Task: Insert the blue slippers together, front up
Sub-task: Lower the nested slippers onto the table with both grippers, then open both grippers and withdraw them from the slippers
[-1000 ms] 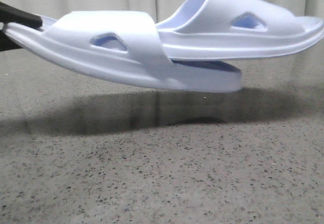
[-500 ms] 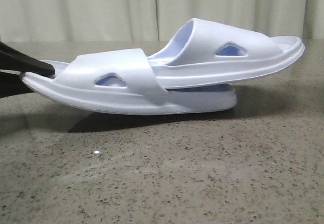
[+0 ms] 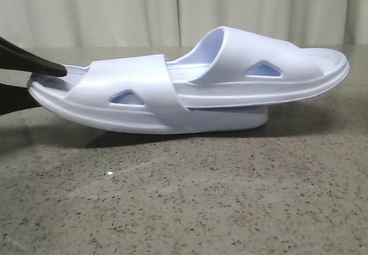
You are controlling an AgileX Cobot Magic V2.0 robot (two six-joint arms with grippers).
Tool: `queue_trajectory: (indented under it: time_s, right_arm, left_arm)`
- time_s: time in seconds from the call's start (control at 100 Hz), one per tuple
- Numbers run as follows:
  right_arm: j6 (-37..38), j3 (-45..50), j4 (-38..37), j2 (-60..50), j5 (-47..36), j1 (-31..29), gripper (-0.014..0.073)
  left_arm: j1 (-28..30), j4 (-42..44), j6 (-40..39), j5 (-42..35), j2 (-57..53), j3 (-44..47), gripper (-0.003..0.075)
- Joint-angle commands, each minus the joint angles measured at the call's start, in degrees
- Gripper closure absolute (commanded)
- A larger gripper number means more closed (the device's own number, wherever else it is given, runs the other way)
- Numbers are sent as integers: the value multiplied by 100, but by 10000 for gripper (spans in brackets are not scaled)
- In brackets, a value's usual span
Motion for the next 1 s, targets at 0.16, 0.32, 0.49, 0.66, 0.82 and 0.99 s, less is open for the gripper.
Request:
queue_trajectory:
  time_s: [0.16, 0.32, 0.49, 0.66, 0.82, 0.99]
  right_arm:
    - [-148, -202, 206, -75, 181, -39, 147]
    - [-148, -202, 195, -75, 196, -39, 147]
    - [-148, -202, 195, -75, 249, -39, 147]
    - [-148, -202, 195, -75, 277, -39, 147]
    - [-157, -202, 191, -75, 281, -39, 147]
    - [-321, -202, 96, -75, 281, -39, 147]
  left_arm:
    - [-61, -347, 328, 155, -51, -97, 251]
    - [-61, -347, 585, 13, -51, -119, 251]
    - [-61, -347, 854, -113, -51, -371, 251]
    - [-10, -320, 998, -480, -51, -764, 251]
    - [302, 10, 1076, -1004, -51, -1024, 251]
    - [875, 34, 1769, -1394, -83, -1195, 253]
